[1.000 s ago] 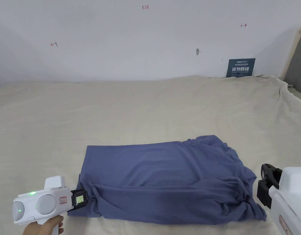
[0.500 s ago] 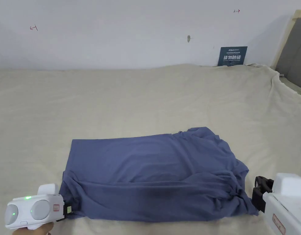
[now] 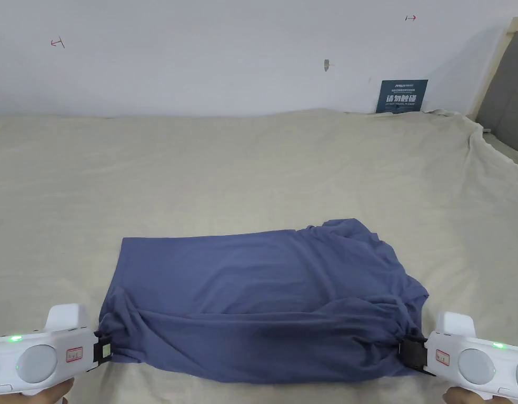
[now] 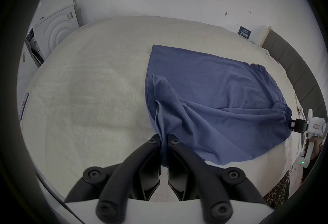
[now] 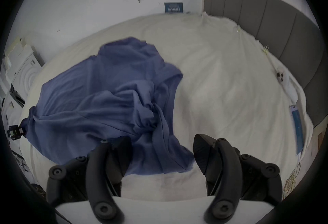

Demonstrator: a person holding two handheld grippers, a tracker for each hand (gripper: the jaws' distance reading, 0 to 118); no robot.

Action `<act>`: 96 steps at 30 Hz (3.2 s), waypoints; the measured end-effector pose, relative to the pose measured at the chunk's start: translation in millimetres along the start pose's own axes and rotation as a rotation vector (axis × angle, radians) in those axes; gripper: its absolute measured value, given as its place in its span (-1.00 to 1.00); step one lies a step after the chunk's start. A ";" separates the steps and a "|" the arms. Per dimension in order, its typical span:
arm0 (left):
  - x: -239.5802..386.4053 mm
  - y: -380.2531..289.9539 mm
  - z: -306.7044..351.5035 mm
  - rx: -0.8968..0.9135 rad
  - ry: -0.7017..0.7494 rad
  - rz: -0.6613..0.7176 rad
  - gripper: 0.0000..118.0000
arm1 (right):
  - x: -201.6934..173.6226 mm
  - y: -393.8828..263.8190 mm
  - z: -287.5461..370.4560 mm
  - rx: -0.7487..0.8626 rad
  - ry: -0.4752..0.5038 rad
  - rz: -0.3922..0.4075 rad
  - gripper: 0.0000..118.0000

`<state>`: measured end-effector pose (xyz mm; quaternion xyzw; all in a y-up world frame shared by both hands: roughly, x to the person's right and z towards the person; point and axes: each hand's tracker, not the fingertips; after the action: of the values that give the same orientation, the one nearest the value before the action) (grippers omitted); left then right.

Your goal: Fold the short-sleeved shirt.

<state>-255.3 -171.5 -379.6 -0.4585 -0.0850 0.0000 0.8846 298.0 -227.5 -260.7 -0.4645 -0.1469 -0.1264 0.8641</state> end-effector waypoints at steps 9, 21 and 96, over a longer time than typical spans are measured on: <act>-8.6 -12.8 1.7 -0.004 -0.012 0.067 -0.94 | 0.8 -11.3 40.1 0.079 0.080 -0.002 -0.89; -26.8 -74.4 63.1 0.028 -0.033 0.113 -0.94 | 43.4 -62.2 124.9 0.176 0.127 -0.013 -0.89; -9.0 108.7 -37.4 0.044 0.040 0.132 0.72 | -74.2 32.8 165.5 0.677 0.037 0.203 -1.00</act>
<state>-250.1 -139.6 -490.3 -0.4437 -0.0369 0.0510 0.8940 218.4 -64.9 -226.4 -0.1618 -0.1177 0.0077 0.9798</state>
